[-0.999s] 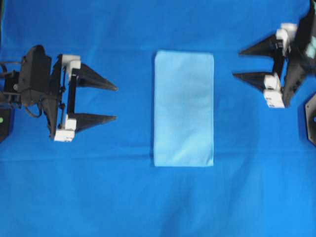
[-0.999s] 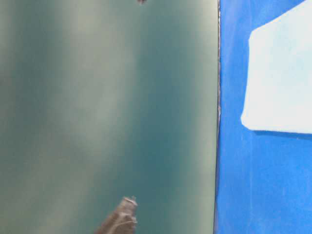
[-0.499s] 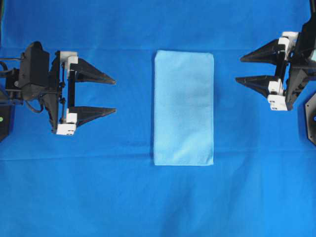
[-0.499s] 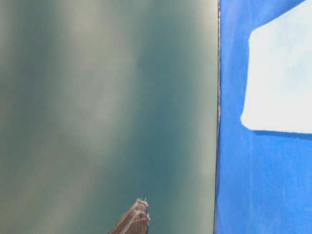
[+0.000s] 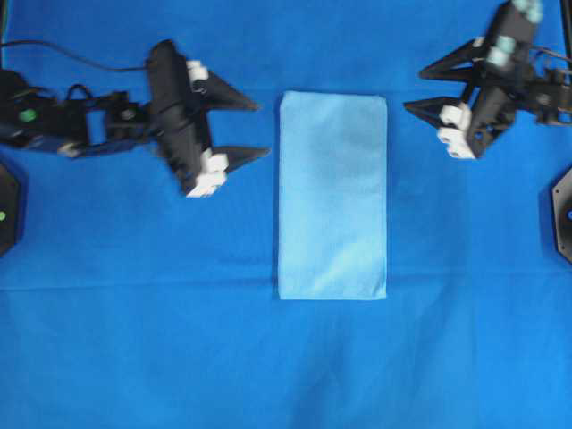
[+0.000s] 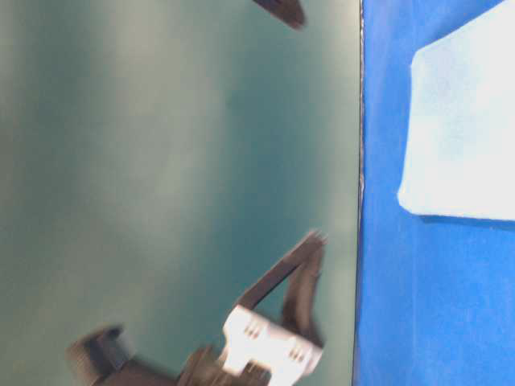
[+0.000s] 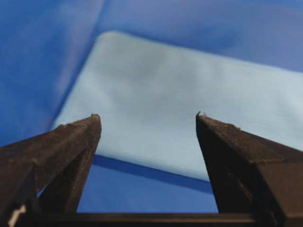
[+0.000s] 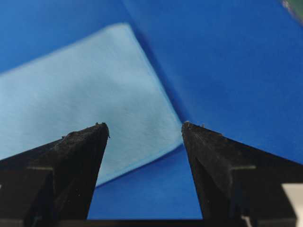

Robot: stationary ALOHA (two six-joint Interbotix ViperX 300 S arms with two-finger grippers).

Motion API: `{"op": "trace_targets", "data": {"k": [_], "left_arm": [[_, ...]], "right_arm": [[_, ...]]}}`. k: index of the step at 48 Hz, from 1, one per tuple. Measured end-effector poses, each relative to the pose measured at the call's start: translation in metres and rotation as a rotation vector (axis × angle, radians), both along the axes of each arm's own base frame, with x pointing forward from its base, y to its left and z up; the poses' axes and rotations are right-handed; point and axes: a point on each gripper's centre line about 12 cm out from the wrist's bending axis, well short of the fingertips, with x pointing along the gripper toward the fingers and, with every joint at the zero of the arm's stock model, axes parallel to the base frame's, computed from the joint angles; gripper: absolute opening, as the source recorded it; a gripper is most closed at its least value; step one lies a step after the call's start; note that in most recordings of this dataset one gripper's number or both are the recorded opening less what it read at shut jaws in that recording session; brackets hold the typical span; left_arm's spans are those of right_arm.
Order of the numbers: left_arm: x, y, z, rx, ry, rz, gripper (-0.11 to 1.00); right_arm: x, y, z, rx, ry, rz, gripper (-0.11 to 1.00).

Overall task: Fold the light blue towel.
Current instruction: 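Move both grippers to the far corners of the folded rectangle and pinch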

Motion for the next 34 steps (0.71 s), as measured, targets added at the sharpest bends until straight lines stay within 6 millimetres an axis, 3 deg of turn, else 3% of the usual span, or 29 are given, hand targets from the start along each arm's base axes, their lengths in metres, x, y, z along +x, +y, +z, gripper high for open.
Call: {"op": "trace_targets", "data": {"k": [9, 19, 34], "left_arm": [[0.023, 0.032, -0.032, -0.016, 0.061, 0.066, 0.77], [0.032, 0.061, -0.066, -0.032, 0.114, 0.124, 0.77], [0.044, 0.079, -0.097, -0.039, 0.131, 0.155, 0.75]], "right_arm": [[0.018, -0.023, -0.036, 0.030, 0.129, -0.016, 0.65], [0.032, -0.039, -0.071, 0.070, 0.228, -0.027, 0.65], [0.039, -0.051, -0.098, 0.111, 0.266, -0.038, 0.65]]}}
